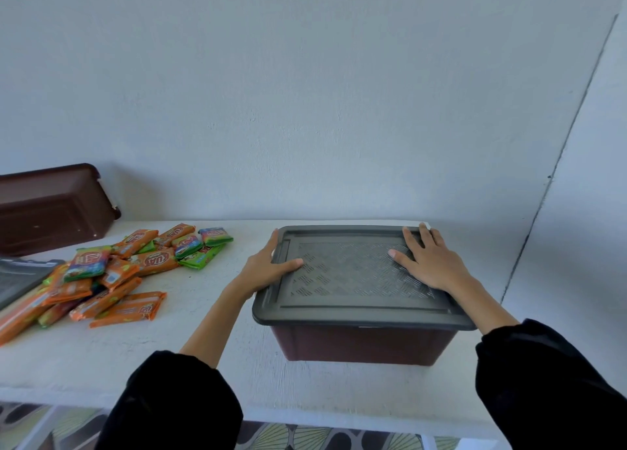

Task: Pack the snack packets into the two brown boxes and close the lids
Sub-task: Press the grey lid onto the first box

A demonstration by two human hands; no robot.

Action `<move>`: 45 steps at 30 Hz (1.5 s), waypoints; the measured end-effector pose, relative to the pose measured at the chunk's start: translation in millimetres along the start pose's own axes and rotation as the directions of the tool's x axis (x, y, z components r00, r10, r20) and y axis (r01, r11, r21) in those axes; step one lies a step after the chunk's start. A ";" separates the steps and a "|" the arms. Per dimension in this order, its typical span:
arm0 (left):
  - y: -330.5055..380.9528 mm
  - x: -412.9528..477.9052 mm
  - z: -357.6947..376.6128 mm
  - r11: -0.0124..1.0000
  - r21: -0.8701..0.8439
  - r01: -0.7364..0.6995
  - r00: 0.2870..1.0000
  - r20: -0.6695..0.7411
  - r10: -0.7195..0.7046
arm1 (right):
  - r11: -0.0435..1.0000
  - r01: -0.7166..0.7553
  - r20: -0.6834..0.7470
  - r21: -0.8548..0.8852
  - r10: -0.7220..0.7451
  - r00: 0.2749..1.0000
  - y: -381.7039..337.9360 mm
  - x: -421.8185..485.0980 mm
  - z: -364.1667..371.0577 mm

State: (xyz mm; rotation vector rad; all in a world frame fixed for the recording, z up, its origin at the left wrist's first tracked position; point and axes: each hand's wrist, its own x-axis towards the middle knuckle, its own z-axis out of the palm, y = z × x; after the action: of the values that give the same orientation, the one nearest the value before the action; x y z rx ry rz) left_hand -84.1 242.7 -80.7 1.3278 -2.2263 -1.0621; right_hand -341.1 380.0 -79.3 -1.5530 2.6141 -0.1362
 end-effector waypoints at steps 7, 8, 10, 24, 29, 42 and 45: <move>20.4 -7.6 15.8 0.909 0.417 0.012 0.992 -0.117 0.040 | 1.000 -0.002 0.002 0.017 0.002 1.000 -0.9 -2.1 0.0; 24.4 -10.7 20.8 0.890 0.456 0.019 0.990 -0.131 0.046 | 1.000 -0.001 0.004 0.015 0.001 1.000 -1.1 -2.1 0.0; 31.5 -15.6 30.5 0.857 0.515 0.028 0.993 -0.115 0.037 | 1.000 0.001 0.005 0.010 -0.001 1.000 -1.0 -1.7 0.0; 37.5 -14.7 44.2 0.747 0.664 0.036 0.999 -0.031 -0.020 | 1.000 0.008 0.004 -0.010 -0.008 1.000 -0.6 -2.4 0.0; 34.6 -18.3 49.2 0.720 0.693 -0.040 0.994 -0.049 0.102 | 1.000 0.024 -0.039 0.012 -0.024 0.999 0.4 -5.2 1.5; 63.8 -16.1 68.5 0.802 0.545 -0.247 0.967 0.083 0.241 | 0.973 0.161 -0.115 0.164 -0.143 0.983 -34.2 -44.1 2.4; 59.9 -29.2 67.4 0.785 0.564 -0.258 0.966 0.149 0.210 | 0.969 0.198 -0.097 0.149 -0.185 0.978 -42.1 -60.8 4.7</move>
State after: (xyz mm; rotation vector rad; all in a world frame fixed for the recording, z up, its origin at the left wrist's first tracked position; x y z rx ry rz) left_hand -147.0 313.6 -78.4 1.1711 -2.8217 -0.3448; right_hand -275.0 413.2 -76.3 -1.7745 2.4363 -0.4203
